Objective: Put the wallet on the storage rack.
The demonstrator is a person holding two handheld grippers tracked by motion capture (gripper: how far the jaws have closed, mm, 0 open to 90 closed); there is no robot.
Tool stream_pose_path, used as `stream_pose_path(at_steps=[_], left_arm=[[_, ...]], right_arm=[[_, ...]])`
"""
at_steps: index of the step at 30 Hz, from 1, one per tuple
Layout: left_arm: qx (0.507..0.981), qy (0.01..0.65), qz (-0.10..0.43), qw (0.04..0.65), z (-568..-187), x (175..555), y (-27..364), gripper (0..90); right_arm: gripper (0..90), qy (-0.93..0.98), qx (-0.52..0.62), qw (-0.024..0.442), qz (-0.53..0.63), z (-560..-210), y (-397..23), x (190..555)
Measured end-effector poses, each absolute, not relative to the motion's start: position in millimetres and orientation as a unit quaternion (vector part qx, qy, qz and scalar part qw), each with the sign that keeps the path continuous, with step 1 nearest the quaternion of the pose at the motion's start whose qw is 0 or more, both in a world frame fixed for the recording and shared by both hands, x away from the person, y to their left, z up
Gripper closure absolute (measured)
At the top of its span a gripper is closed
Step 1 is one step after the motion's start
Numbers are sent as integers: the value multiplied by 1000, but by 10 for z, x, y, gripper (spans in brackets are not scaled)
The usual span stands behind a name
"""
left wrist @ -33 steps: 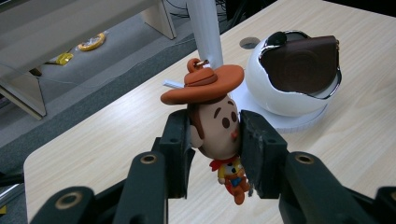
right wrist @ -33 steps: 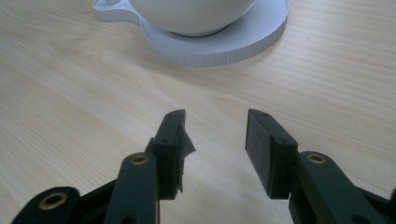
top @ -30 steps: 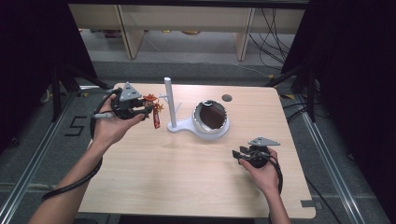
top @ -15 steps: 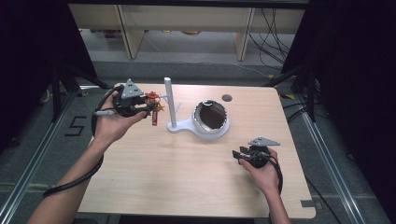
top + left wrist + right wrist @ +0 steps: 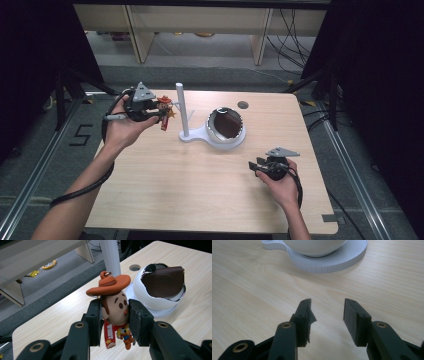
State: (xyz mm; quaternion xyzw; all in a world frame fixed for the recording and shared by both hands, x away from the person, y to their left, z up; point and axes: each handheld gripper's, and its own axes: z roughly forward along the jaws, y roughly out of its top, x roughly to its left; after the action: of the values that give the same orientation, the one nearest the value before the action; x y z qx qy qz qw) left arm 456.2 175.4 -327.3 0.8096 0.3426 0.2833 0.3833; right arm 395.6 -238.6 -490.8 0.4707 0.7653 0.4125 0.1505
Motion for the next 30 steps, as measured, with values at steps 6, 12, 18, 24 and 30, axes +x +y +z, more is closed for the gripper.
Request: stream_pose_path(at_steps=[6, 12, 18, 24, 30], left_arm=[[810, 344, 282, 381, -3302, 4588, 1764, 636], [810, 353, 279, 376, -3368, 4615, 1809, 636], [807, 368, 275, 373, -3447, 4632, 1833, 635], [820, 356, 269, 359, -3586, 4677, 1876, 634], [827, 356, 259, 350, -3727, 4690, 1849, 632]], right_arm=[[586, 767, 473, 152, 406, -4903, -2388, 3949], [584, 769, 471, 157, 403, -4903, -2388, 3947], [583, 766, 474, 151, 407, -4905, -2381, 3948], [582, 768, 470, 163, 405, -4890, -2393, 3936], [581, 769, 466, 160, 407, -4899, -2391, 3941]])
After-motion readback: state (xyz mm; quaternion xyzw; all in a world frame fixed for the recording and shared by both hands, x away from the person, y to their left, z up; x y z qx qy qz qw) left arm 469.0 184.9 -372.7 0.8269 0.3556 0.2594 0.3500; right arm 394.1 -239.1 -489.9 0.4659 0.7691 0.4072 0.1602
